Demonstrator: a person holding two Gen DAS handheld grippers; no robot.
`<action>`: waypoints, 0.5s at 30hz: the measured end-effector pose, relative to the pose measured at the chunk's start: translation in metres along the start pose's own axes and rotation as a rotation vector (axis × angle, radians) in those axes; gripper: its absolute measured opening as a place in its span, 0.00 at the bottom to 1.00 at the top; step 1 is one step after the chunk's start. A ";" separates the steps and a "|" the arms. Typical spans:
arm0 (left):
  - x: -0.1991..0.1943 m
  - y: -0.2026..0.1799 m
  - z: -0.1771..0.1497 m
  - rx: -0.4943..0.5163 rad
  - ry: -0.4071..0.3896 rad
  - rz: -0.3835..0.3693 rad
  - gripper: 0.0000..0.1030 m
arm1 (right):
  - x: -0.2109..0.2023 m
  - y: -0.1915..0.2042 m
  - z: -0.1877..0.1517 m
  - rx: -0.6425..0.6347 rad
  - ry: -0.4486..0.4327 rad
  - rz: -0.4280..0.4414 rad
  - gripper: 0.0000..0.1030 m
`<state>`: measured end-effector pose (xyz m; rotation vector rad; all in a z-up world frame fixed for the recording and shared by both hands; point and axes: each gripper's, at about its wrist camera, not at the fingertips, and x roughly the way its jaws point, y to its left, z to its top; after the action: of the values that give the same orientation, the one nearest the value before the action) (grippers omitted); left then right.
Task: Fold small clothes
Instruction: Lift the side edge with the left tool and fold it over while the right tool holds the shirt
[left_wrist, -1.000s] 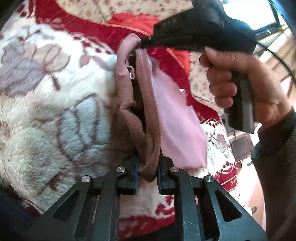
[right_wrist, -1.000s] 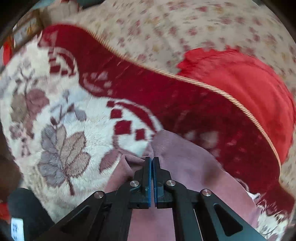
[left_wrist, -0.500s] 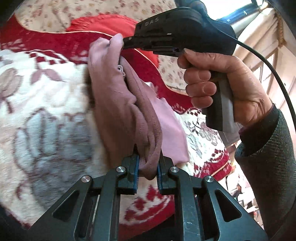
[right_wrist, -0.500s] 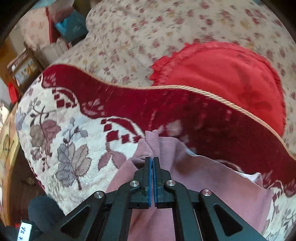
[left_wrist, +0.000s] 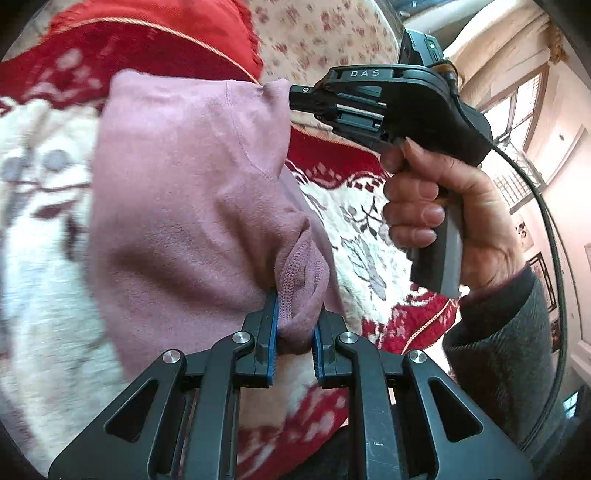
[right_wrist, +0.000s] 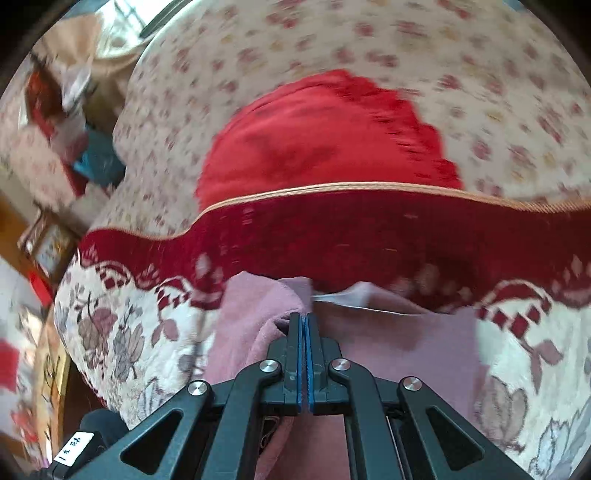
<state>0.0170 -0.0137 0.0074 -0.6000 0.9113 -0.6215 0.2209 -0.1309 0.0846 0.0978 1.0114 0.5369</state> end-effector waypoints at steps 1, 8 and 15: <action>0.003 0.002 0.000 -0.005 0.006 -0.004 0.13 | -0.002 -0.009 -0.002 0.019 -0.010 0.002 0.01; -0.009 0.020 -0.001 -0.091 -0.014 0.002 0.13 | 0.013 -0.064 -0.026 0.089 -0.065 0.134 0.01; -0.070 0.031 0.006 -0.172 -0.105 -0.040 0.13 | 0.015 -0.079 -0.036 0.224 -0.092 0.253 0.53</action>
<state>-0.0039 0.0581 0.0252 -0.7991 0.8612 -0.5459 0.2276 -0.1980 0.0284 0.4505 0.9722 0.6415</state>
